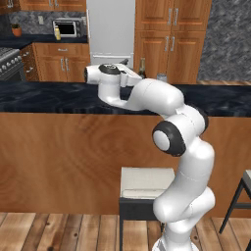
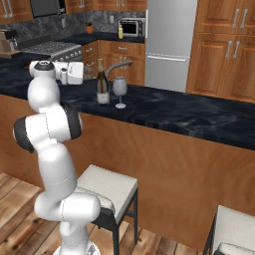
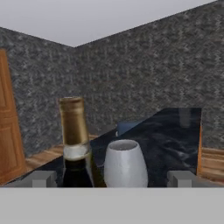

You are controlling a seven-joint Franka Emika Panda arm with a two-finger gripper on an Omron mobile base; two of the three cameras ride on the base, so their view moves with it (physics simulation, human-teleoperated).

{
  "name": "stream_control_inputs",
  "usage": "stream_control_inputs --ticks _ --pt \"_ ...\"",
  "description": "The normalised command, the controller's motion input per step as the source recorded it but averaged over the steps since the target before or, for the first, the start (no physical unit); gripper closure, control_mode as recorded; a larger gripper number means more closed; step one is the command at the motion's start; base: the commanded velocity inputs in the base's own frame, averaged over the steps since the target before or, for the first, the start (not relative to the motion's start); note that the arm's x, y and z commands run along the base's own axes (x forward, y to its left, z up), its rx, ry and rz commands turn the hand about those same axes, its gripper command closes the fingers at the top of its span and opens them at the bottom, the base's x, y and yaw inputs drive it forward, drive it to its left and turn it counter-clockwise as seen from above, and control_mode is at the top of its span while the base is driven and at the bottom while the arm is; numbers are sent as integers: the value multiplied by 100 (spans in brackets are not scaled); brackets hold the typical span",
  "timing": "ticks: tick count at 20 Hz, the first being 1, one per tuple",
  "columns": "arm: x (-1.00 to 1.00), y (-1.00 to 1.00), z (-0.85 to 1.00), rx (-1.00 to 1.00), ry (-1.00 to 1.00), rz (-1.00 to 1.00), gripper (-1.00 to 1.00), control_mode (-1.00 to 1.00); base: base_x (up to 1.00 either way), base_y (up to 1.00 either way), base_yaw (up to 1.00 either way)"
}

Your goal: There is a wine glass and glass cup on the dining counter. Place the wine bottle next to the wine glass and the juice bottle next to the glass cup.

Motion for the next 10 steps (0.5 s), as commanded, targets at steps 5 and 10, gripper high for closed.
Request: stream_control_inputs --ticks 5,10 --pt "-56 0 15 10 1 -2 -100 -100 0 0 0" --pt "-65 -2 13 10 1 0 -100 -100 0 0 0"
